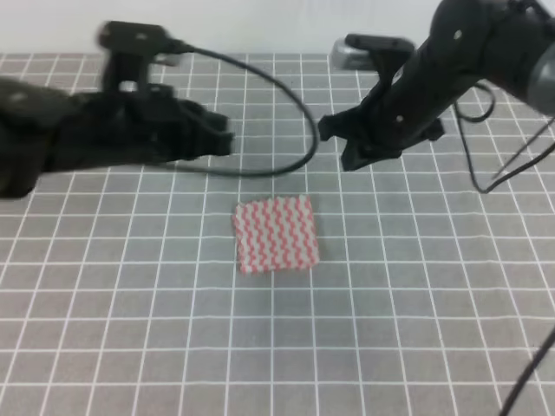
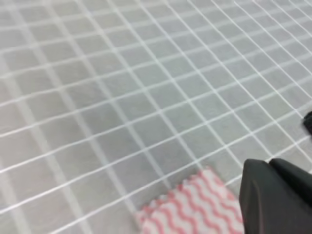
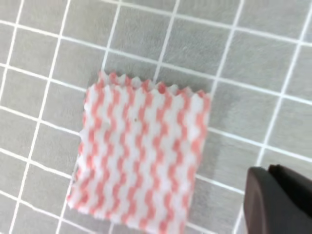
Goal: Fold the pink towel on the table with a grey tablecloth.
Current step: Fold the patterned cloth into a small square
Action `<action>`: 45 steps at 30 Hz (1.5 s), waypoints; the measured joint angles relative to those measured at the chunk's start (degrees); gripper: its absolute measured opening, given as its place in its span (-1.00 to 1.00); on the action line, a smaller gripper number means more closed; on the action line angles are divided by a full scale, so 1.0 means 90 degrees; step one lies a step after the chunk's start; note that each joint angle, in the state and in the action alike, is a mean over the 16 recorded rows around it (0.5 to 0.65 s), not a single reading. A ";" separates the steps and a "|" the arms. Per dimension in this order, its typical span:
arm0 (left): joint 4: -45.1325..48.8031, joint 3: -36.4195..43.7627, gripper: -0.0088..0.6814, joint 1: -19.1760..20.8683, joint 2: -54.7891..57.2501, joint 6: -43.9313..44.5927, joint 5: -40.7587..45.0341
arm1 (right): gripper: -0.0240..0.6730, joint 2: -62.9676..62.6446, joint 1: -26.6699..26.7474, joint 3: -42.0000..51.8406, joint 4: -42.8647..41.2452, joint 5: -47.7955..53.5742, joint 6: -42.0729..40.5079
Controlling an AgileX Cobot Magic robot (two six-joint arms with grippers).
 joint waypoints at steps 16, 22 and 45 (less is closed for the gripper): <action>-0.0191 0.3110 -0.98 0.0000 -0.4487 0.0001 -0.1110 | -0.97 -0.4003 -0.0012 0.3499 -0.0273 -0.1453 0.0068; -0.0207 0.4160 -0.98 0.0000 -0.6162 0.0128 -0.1256 | -0.98 -0.6114 -0.0012 0.5094 -0.0365 -0.1905 0.0161; -0.0210 0.7097 -0.98 0.0001 -1.0158 0.0782 -0.1917 | -0.98 -1.1415 -0.0012 0.8923 -0.0474 -0.3847 -0.0410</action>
